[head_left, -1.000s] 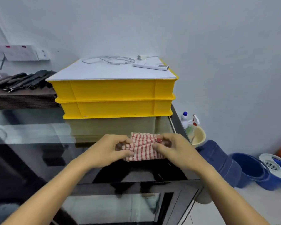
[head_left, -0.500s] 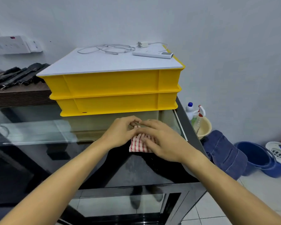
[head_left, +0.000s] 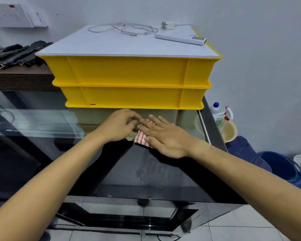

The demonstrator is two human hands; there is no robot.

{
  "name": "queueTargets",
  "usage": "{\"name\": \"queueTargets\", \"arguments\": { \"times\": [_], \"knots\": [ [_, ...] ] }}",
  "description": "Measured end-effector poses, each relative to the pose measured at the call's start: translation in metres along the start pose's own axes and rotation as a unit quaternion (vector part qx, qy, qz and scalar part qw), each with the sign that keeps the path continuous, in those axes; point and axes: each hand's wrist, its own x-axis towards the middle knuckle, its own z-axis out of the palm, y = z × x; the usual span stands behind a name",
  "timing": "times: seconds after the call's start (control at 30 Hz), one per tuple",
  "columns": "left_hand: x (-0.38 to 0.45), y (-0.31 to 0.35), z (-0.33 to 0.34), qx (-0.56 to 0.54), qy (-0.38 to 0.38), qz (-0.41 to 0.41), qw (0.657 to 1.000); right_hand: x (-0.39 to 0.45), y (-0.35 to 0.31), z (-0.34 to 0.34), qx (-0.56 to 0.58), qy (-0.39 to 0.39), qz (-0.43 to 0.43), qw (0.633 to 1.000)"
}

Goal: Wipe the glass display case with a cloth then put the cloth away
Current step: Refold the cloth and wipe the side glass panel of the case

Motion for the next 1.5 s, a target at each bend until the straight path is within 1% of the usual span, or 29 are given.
{"name": "queueTargets", "arguments": {
  "times": [0.03,0.07,0.13,0.2,0.23,0.27,0.3,0.4,0.43,0.5,0.53,0.57,0.6,0.67,0.7,0.73,0.77,0.87,0.93,0.97,1.03,1.1,1.13,1.2,1.27,1.3,1.37,1.43,1.5],
  "knots": [
    [0.002,-0.001,-0.002,-0.039,-0.002,-0.029,0.999,0.006,-0.013,0.002,-0.006,0.004,-0.011,1.000],
    [0.004,-0.002,-0.004,-0.081,-0.007,-0.062,0.995,0.005,-0.029,0.005,-0.007,0.007,-0.047,0.999],
    [0.004,-0.002,-0.012,-0.147,-0.004,-0.125,0.981,-0.027,-0.052,0.012,-0.001,-0.006,-0.172,0.985],
    [0.001,0.002,-0.016,-0.182,0.017,-0.171,0.968,-0.076,-0.040,0.014,0.004,-0.025,-0.286,0.958],
    [-0.001,0.004,-0.014,-0.191,0.031,-0.185,0.964,-0.095,-0.016,0.010,0.008,-0.037,-0.321,0.946],
    [-0.003,0.008,-0.011,-0.195,0.046,-0.195,0.960,-0.108,0.012,0.003,0.008,-0.051,-0.320,0.946],
    [-0.005,0.012,-0.006,-0.196,0.067,-0.204,0.957,-0.112,0.044,-0.003,0.009,-0.056,-0.293,0.954],
    [-0.010,0.032,0.016,-0.195,0.151,-0.241,0.939,-0.077,0.119,-0.022,-0.017,-0.025,-0.160,0.987],
    [-0.011,0.042,0.027,-0.181,0.176,-0.254,0.934,-0.060,0.124,-0.021,-0.019,-0.016,-0.129,0.991],
    [-0.010,0.055,0.039,-0.114,0.204,-0.272,0.934,-0.038,0.095,-0.012,0.001,-0.006,-0.107,0.994],
    [-0.009,0.062,0.045,-0.080,0.212,-0.278,0.933,-0.043,0.072,-0.006,0.004,0.001,-0.131,0.991],
    [-0.010,0.068,0.050,-0.054,0.219,-0.284,0.932,-0.059,0.050,0.000,0.016,0.005,-0.183,0.983],
    [-0.011,0.077,0.053,-0.040,0.223,-0.287,0.931,-0.083,0.036,0.005,0.025,-0.003,-0.257,0.966],
    [-0.018,0.091,0.059,-0.025,0.228,-0.295,0.928,-0.136,0.042,0.005,0.040,-0.041,-0.395,0.917],
    [-0.021,0.097,0.061,-0.021,0.220,-0.301,0.928,-0.148,0.059,0.001,0.048,-0.053,-0.426,0.902],
    [-0.024,0.104,0.065,-0.016,0.207,-0.310,0.928,-0.150,0.083,-0.005,0.051,-0.051,-0.428,0.901],
    [-0.027,0.110,0.068,-0.008,0.192,-0.320,0.928,-0.142,0.108,-0.008,0.045,-0.033,-0.403,0.914],
    [-0.033,0.130,0.079,0.026,0.152,-0.364,0.918,-0.089,0.173,-0.021,0.012,0.020,-0.249,0.968],
    [-0.036,0.144,0.086,0.043,0.142,-0.391,0.908,-0.063,0.182,-0.024,0.011,0.027,-0.184,0.982],
    [-0.038,0.151,0.090,0.051,0.142,-0.403,0.903,-0.062,0.173,-0.023,0.015,0.032,-0.177,0.984],
    [-0.041,0.166,0.097,0.068,0.145,-0.416,0.895,-0.087,0.145,-0.010,0.016,0.051,-0.218,0.975],
    [-0.045,0.178,0.105,0.081,0.149,-0.427,0.888,-0.135,0.124,0.009,0.036,0.088,-0.327,0.940],
    [-0.046,0.184,0.109,0.089,0.153,-0.436,0.882,-0.155,0.123,0.014,0.046,0.093,-0.374,0.922],
    [-0.050,0.198,0.119,0.101,0.150,-0.458,0.871,-0.156,0.139,0.016,0.059,0.095,-0.421,0.900],
    [-0.054,0.216,0.131,0.103,0.146,-0.477,0.861,-0.132,0.168,0.014,0.076,0.139,-0.389,0.908],
    [-0.056,0.225,0.137,0.105,0.146,-0.486,0.855,-0.116,0.184,0.013,0.098,0.175,-0.348,0.916],
    [-0.058,0.245,0.149,0.108,0.143,-0.500,0.847,-0.090,0.213,0.013,0.144,0.215,-0.263,0.930],
    [-0.059,0.264,0.161,0.115,0.142,-0.508,0.842,-0.077,0.225,0.021,0.200,0.224,-0.216,0.929],
    [-0.058,0.282,0.174,0.116,0.143,-0.513,0.838,-0.077,0.220,0.028,0.245,0.223,-0.184,0.925]
  ]
}}
